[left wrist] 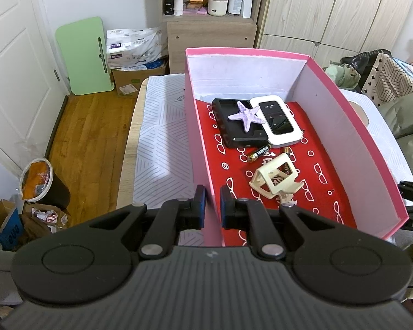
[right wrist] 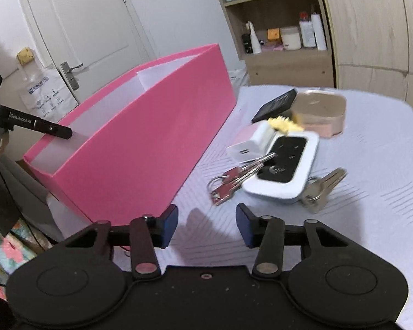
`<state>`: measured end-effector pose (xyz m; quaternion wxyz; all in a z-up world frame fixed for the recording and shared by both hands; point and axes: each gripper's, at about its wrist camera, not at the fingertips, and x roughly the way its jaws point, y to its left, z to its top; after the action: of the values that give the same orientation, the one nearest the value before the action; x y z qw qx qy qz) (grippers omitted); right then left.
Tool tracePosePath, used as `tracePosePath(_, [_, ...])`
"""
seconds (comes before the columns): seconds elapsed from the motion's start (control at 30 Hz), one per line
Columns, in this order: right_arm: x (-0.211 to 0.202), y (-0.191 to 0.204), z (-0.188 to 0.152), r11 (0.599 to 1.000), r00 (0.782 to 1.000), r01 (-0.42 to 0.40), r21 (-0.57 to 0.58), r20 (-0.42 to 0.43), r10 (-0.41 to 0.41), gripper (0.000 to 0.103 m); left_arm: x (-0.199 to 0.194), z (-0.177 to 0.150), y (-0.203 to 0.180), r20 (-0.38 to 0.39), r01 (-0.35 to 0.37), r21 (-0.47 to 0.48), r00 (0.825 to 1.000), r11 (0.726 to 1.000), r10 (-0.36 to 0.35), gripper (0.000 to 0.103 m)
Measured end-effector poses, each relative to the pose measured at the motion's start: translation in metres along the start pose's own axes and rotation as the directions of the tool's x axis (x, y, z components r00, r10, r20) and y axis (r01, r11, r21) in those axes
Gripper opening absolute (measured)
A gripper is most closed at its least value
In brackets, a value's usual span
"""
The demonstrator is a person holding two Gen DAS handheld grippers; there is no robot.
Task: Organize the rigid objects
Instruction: 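Grasp the keys beside the white router with the right gripper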
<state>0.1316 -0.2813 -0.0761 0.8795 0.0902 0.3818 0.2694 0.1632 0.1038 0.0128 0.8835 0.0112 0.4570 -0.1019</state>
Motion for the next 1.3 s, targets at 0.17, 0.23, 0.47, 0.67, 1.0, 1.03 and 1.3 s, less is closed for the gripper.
tracePosePath(0.17, [0.018, -0.007, 0.009, 0.992, 1.0, 0.008, 0.124, 0.015, -0.009, 0.048, 0.0, 0.0, 0.0, 0.001, 0.002, -0.002, 1.0, 1.0, -0.002, 0.01])
tracePosePath(0.23, [0.023, -0.008, 0.01, 0.989, 0.999, 0.018, 0.149, 0.039, -0.024, 0.048, 0.0, 0.0, 0.0, 0.0, 0.004, -0.002, 1.0, 1.0, -0.004, 0.01])
tracePosePath(0.47, [0.032, 0.013, 0.001, 0.985, 0.977, 0.169, 0.042, 0.122, -0.173, 0.015, 0.0, 0.0, -0.001, 0.0, 0.004, 0.0, 1.0, 1.0, -0.004, 0.01])
tracePosePath(0.67, [0.021, 0.014, -0.003, 0.99, 0.973, 0.14, 0.032, 0.182, -0.144, 0.002, 0.0, 0.001, -0.001, 0.003, 0.006, -0.003, 1.0, 1.0, -0.006, 0.01])
tracePosePath(1.0, [0.025, 0.03, 0.005, 0.982, 0.98, 0.143, -0.126, 0.153, -0.123, 0.01, 0.0, 0.001, -0.001, 0.005, 0.007, -0.005, 1.0, 1.0, -0.007, 0.01])
tracePosePath(1.03, [0.027, 0.033, 0.007, 0.976, 0.982, 0.145, -0.162, 0.145, -0.122, 0.012, 0.0, 0.001, -0.001, 0.005, 0.008, -0.005, 1.0, 1.0, -0.008, 0.01])
tracePosePath(1.3, [0.043, 0.039, 0.014, 0.928, 0.98, 0.199, -0.316, 0.092, -0.179, 0.048, 0.0, 0.001, -0.001, 0.005, 0.011, -0.005, 1.0, 1.0, -0.011, 0.01])
